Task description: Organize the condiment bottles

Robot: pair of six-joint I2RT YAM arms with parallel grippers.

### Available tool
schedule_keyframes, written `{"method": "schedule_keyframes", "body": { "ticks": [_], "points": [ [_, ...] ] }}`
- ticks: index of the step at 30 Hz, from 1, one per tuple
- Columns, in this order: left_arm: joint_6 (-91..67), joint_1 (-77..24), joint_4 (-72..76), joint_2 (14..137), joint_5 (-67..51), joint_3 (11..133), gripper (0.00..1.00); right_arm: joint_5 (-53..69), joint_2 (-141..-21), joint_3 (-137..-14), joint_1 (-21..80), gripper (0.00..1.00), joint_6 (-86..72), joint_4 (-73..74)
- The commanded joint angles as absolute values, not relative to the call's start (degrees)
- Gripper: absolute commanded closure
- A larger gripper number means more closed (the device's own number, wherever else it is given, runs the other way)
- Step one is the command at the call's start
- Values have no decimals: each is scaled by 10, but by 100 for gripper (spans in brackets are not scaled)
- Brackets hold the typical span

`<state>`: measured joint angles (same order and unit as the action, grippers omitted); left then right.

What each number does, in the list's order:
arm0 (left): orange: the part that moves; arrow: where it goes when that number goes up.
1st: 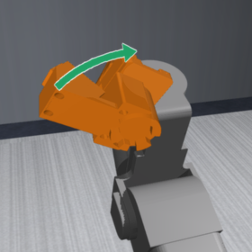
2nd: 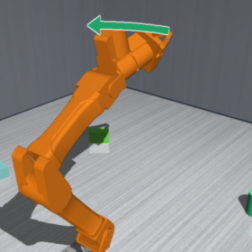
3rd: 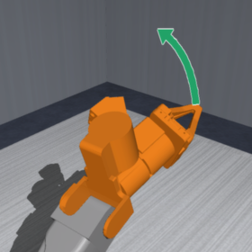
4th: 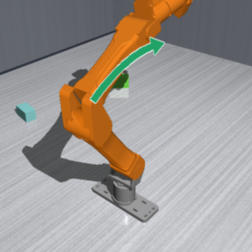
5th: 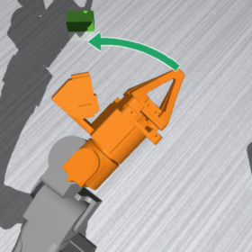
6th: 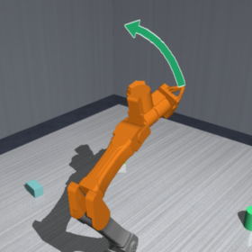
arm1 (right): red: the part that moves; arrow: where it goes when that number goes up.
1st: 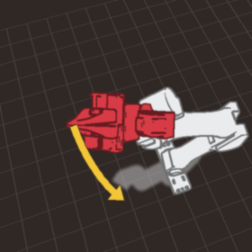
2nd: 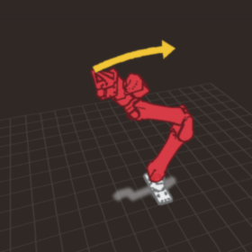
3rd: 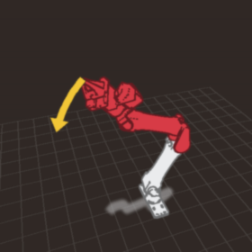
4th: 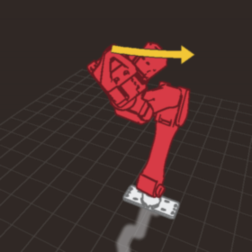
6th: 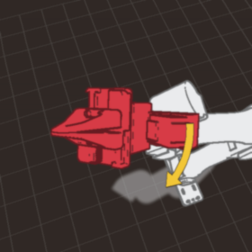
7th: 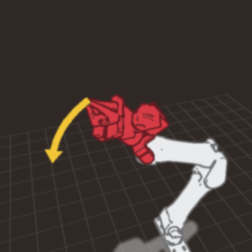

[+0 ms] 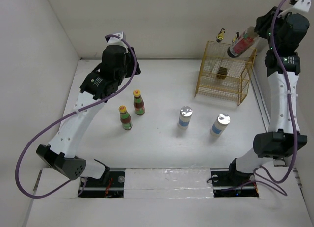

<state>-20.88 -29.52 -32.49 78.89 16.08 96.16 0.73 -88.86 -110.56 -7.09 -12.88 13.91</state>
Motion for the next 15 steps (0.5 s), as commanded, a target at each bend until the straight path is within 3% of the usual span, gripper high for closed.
{"method": "schedule_keyframes", "body": {
  "ticks": [1,15],
  "points": [
    [-212,-294,-313,776,164,980,50,19,-903,-1168,-116,100,-157,93],
    [-217,-294,-313,781,153,980,50,-10,-1049,-1308,-161,100,-140,88]
  ]
}}
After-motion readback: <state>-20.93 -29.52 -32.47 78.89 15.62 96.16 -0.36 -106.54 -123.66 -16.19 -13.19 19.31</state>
